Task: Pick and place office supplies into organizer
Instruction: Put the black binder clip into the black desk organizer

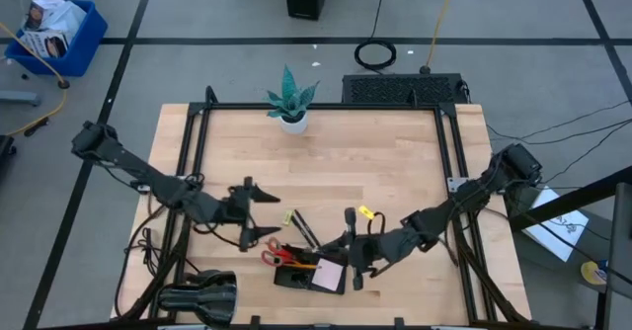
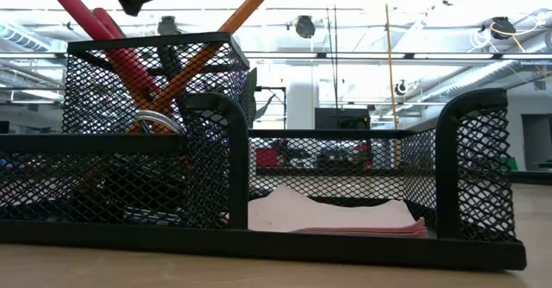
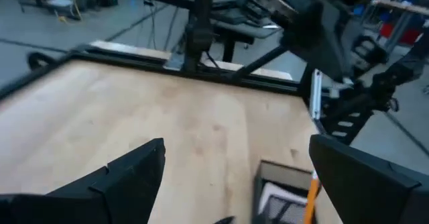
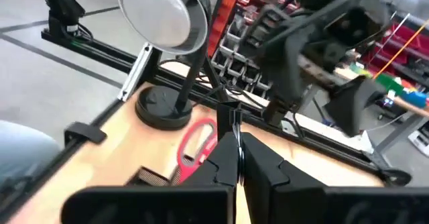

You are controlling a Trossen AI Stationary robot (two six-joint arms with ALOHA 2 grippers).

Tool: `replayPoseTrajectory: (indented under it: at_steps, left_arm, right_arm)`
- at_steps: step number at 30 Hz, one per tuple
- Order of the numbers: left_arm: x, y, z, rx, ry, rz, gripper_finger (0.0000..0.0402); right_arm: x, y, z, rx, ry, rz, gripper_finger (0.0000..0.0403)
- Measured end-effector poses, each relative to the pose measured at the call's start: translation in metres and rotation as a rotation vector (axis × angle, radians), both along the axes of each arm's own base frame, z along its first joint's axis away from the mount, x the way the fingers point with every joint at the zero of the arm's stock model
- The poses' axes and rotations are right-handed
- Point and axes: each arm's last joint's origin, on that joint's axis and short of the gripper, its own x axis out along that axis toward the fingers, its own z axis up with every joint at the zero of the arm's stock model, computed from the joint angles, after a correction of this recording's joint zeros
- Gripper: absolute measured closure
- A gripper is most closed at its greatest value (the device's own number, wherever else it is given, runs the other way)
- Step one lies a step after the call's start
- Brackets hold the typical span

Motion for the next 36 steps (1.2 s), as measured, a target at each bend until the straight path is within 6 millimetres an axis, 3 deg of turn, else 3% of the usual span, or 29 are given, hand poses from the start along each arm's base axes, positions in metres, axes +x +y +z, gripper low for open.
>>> replayPoseTrajectory:
  at_steps: [6,16,23,28,36]
  left_arm:
    - [-0.028,0.017,0.003,0.049,-0.038,0.011,0.0034]
    - [-0.059,0.039,-0.018,0.028,-0.074,0.078,0.0038]
    - [-0.066,0.046,-0.015,0.011,-0.102,0.11,0.0035]
    - [-0.066,0.046,-0.016,0.005,-0.097,0.108,0.0039]
    - [-0.066,0.045,-0.017,-0.014,-0.091,0.107,0.0033]
  right_arm:
    - [0.022,0.022,-0.004,0.078,0.065,-0.033,0.0403]
    - [0.066,0.066,-0.026,0.054,0.176,-0.105,0.0403]
    - [0.078,0.08,-0.037,0.117,0.227,-0.123,0.0403]
    - [0.083,0.093,-0.057,0.073,0.289,-0.12,0.0403]
    - [0.085,0.091,-0.083,-0.037,0.426,-0.146,0.0402]
